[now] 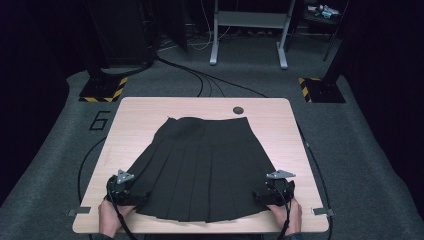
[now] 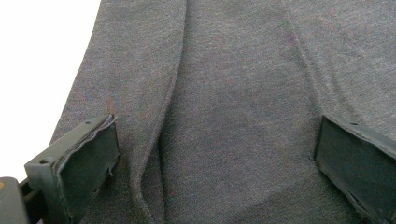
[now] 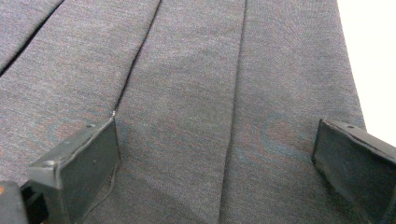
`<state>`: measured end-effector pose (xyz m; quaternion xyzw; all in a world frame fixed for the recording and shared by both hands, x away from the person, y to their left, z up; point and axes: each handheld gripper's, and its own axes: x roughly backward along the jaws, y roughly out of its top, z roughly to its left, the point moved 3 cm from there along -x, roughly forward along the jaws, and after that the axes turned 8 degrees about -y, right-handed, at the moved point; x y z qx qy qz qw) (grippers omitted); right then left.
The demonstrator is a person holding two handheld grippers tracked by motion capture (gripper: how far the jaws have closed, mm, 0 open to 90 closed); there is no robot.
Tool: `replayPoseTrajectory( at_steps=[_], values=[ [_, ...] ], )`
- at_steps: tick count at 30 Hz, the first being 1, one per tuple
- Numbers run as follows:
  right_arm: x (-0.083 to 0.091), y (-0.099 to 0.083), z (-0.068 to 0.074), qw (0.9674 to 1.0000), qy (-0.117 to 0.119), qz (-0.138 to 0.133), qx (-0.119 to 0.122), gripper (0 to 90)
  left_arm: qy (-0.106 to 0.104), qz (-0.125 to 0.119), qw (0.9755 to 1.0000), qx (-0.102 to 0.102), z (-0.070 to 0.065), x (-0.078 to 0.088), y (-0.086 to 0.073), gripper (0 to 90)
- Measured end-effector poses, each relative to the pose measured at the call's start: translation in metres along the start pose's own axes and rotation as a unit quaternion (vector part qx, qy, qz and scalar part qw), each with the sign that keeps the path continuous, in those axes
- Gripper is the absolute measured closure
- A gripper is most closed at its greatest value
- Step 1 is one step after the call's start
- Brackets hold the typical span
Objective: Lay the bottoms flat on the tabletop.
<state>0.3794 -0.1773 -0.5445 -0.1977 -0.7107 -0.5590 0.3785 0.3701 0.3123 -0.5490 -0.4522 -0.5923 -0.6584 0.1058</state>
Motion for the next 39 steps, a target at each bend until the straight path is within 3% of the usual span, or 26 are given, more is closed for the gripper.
replayPoseTrajectory(
  at_steps=[15, 39],
  values=[
    [-0.02, 0.023, -0.017, 0.9999, -0.006, 0.006, -0.007, 0.2, -0.007, -0.005, 0.9999, -0.009, 0.011, -0.022, 0.025, 0.0],
    [-0.058, 0.069, -0.034, 0.9995, -0.009, 0.029, -0.01, 0.0, -0.013, 0.027, 0.9995, -0.01, 0.037, -0.055, 0.07, 0.1]
  ],
)
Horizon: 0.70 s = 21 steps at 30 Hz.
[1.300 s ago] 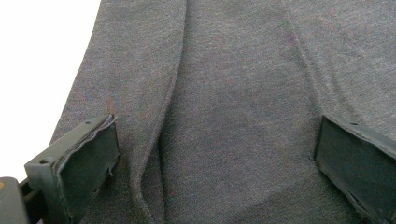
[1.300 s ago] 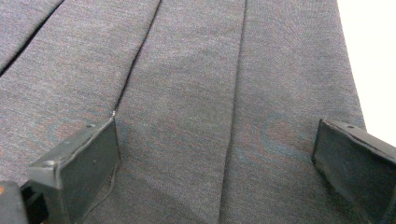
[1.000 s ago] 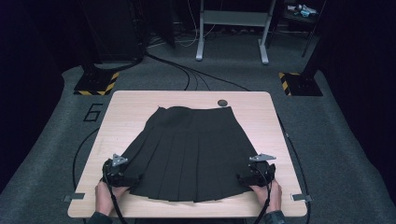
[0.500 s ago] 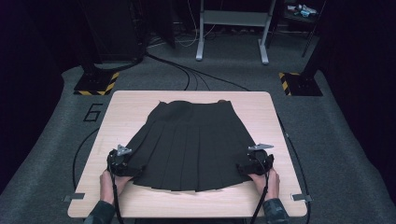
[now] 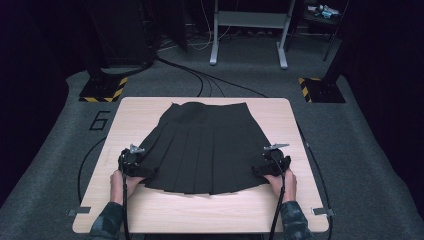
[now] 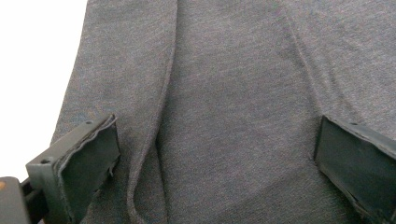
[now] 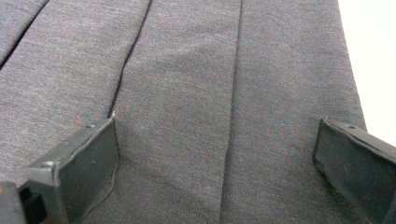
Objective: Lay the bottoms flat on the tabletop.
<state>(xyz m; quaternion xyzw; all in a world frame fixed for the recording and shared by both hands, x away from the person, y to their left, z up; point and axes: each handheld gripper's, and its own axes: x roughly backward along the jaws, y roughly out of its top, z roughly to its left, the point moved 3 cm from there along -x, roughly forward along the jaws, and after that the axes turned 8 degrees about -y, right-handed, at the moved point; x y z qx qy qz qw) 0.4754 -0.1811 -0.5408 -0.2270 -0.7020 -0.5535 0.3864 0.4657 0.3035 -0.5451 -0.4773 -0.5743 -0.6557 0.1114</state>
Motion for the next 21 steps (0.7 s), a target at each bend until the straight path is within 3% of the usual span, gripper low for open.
replayPoseTrajectory(
  at_steps=[6, 10, 14, 18, 21],
  values=[
    [-0.001, 0.002, -0.001, 1.0, 0.005, 0.0, 0.001, 0.0, -0.004, 0.007, 1.0, 0.001, 0.0, 0.001, 0.002, 0.0],
    [0.002, 0.006, -0.001, 0.9997, 0.022, -0.008, 0.001, 0.0, -0.003, -0.003, 1.0, -0.002, -0.002, 0.01, 0.006, 0.0],
    [0.021, 0.013, 0.002, 0.9989, 0.028, -0.038, 0.007, 0.0, 0.004, -0.027, 0.9995, -0.018, -0.01, 0.027, 0.012, 0.0],
    [0.046, 0.016, 0.005, 0.9973, 0.032, -0.065, 0.013, 0.0, -0.006, -0.041, 0.9987, -0.03, -0.018, 0.047, 0.016, 0.0],
    [0.066, 0.011, 0.005, 0.9955, 0.036, -0.085, 0.02, 0.0, -0.009, -0.061, 0.9978, -0.026, -0.021, 0.063, 0.014, 0.0]
  ],
)
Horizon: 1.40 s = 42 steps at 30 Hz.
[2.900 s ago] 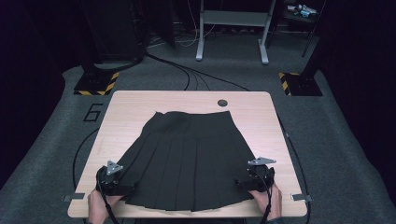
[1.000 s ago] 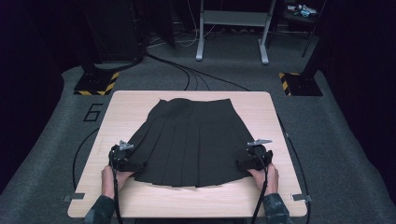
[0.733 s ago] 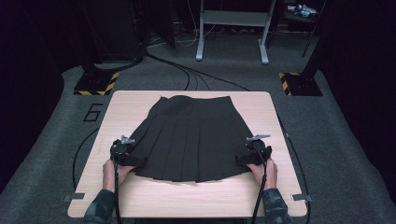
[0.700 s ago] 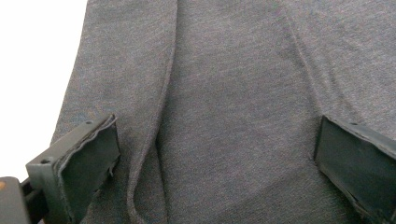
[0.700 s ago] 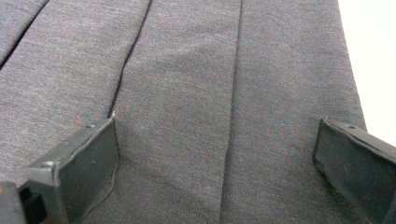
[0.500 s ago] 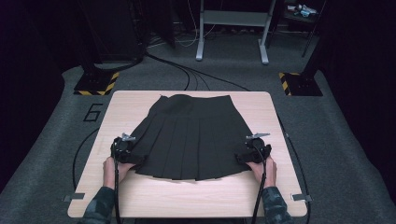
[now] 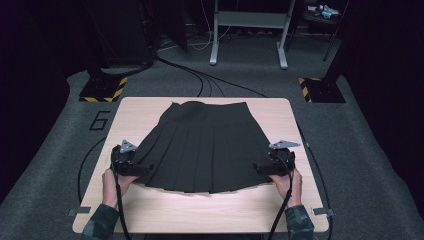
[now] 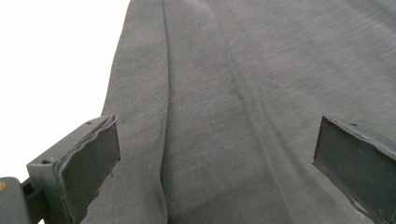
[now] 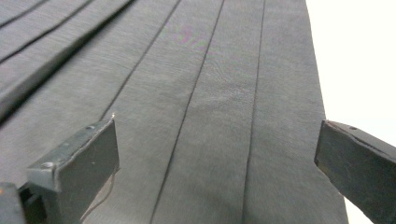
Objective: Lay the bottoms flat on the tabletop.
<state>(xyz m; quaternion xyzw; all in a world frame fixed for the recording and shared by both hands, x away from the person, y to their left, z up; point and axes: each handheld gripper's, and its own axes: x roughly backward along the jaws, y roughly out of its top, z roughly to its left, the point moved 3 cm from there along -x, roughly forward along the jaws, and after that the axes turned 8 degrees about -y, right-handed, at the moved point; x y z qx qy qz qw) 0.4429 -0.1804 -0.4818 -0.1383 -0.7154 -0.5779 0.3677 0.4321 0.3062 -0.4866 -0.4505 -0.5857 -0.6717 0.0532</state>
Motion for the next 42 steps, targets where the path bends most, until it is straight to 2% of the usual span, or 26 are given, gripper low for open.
replayPoseTrajectory(
  at_steps=[6, 10, 13, 16, 20, 23, 25, 26, 28, 31, 32, 33, 34, 37, 42],
  values=[
    [0.03, -0.011, -0.005, 0.9995, -0.011, -0.028, 0.004, 0.0, 0.009, -0.013, 0.9998, -0.006, -0.003, 0.022, -0.01, 0.0],
    [0.049, -0.021, -0.014, 0.9982, -0.022, -0.054, -0.013, 0.0, 0.016, -0.016, 0.9997, -0.001, -0.001, 0.032, -0.018, 0.0],
    [0.057, -0.03, -0.021, 0.9977, -0.032, -0.055, -0.02, 0.0, 0.026, -0.025, 0.9993, 0.007, 0.003, 0.037, -0.025, 0.0],
    [0.061, -0.043, -0.028, 0.9975, -0.038, -0.053, -0.026, 0.0, 0.029, -0.015, 0.9994, 0.01, 0.006, 0.042, -0.034, 0.0],
    [0.059, -0.065, -0.037, 0.9976, -0.048, -0.039, -0.031, 0.0, 0.037, -0.009, 0.9991, 0.018, 0.012, 0.044, -0.052, 0.0],
    [0.054, -0.083, -0.045, 0.9972, -0.052, -0.021, -0.049, 0.0, 0.04, 0.002, 0.9986, 0.035, 0.019, 0.043, -0.069, 0.0],
    [0.05, -0.095, -0.05, 0.9975, -0.052, -0.009, -0.048, 0.0, 0.047, 0.004, 0.9979, 0.043, 0.024, 0.04, -0.081, 0.0],
    [0.048, -0.101, -0.051, 0.9974, -0.047, 0.0, -0.054, 0.0, 0.044, 0.008, 0.9977, 0.052, 0.026, 0.038, -0.087, 0.0],
    [0.042, -0.112, -0.055, 0.9976, -0.048, 0.016, -0.048, 0.0, 0.041, 0.019, 0.997, 0.063, 0.029, 0.033, -0.098, 0.0],
    [0.036, -0.121, -0.058, 0.9977, -0.046, 0.021, -0.046, 0.0, 0.04, 0.015, 0.9971, 0.063, 0.03, 0.027, -0.107, 0.0],
    [0.033, -0.125, -0.058, 0.9975, -0.047, 0.024, -0.048, 0.0, 0.048, 0.014, 0.9973, 0.055, 0.03, 0.026, -0.109, 0.0],
    [0.032, -0.126, -0.059, 0.9973, -0.053, 0.025, -0.043, 0.0, 0.046, 0.003, 0.9976, 0.052, 0.03, 0.025, -0.11, 0.0],
    [0.03, -0.127, -0.058, 0.9972, -0.063, 0.023, -0.034, 0.0, 0.044, 0.008, 0.998, 0.045, 0.031, 0.026, -0.11, 0.0],
    [0.029, -0.128, -0.059, 0.9976, -0.06, 0.01, -0.033, 0.0, 0.038, 0.006, 0.9984, 0.042, 0.033, 0.024, -0.109, 0.0],
    [0.028, -0.127, -0.059, 0.9973, -0.063, 0.01, -0.036, 0.0, 0.033, 0.013, 0.9987, 0.037, 0.035, 0.023, -0.106, 0.0]
  ],
)
